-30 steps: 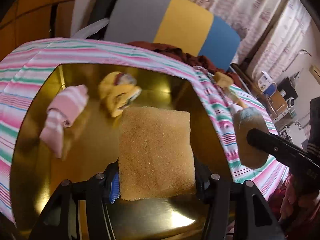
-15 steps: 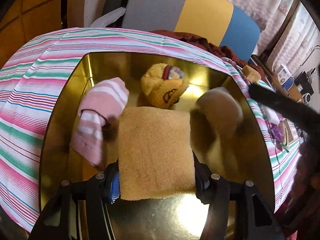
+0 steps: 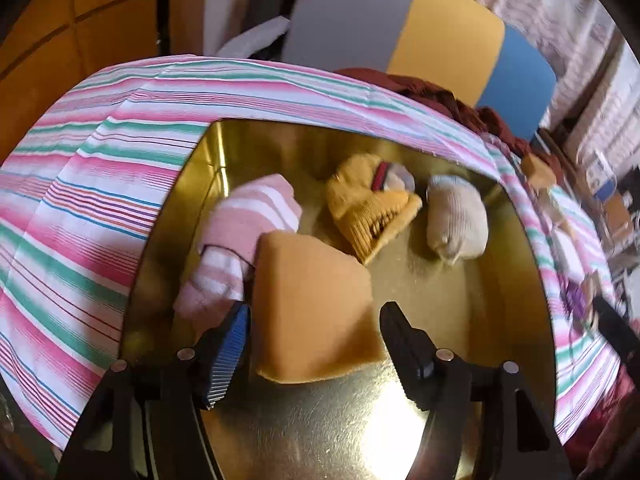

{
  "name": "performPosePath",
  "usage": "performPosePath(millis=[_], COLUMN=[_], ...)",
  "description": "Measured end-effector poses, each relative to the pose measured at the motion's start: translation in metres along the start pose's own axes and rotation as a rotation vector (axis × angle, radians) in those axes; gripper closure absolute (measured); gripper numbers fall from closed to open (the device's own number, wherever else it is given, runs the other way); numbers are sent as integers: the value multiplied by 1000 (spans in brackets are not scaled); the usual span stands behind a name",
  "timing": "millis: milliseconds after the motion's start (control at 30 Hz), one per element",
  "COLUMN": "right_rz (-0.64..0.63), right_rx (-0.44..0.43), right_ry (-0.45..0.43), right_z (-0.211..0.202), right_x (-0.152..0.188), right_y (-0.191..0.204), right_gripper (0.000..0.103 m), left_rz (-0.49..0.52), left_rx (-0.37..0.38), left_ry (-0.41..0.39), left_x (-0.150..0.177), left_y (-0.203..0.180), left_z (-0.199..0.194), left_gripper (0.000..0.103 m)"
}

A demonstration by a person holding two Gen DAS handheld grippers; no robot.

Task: Organize objects
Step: 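Lower the sponge and cream pouch into the gold tray and open both tools, then reach the right tool to the pile and grasp the green-topped cracker packet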

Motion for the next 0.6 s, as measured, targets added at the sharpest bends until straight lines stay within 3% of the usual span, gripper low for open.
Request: performPosePath(millis=[333, 600], right_rz=[86, 105], right_rx=[34, 53], right_ry=[16, 30], right_z=[-19, -24], right_x=[18, 26], right_y=[-38, -55], right_gripper=[30, 30], left_rz=[-58, -8], left_rx=[4, 38], left_ry=[-69, -72], left_x=[-4, 4], left_y=[-2, -33], left_z=[-21, -26], left_gripper=[34, 34])
Point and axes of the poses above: each gripper's, at about its wrist camera, not at the fingertips, and z roughly the way its jaws point, y to its left, x to its underside, the point moved 2 cm from there along z, roughly the way its jaws point, and after that the axes turned 8 degrees about -x, right-handed, at the moved point
